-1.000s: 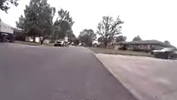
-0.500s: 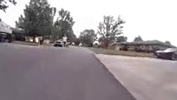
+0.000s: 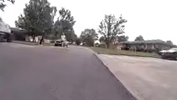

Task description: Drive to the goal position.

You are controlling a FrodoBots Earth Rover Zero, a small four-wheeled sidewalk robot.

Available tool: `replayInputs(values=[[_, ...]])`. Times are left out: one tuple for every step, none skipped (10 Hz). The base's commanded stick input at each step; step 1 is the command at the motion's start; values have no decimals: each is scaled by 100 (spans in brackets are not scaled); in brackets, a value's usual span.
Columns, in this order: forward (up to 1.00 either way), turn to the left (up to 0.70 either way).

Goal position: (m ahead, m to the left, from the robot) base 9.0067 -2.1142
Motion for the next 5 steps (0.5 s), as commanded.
replayInputs(values=[[100, 0], [100, 0], [100, 0], [100, 0], [100, -1]])
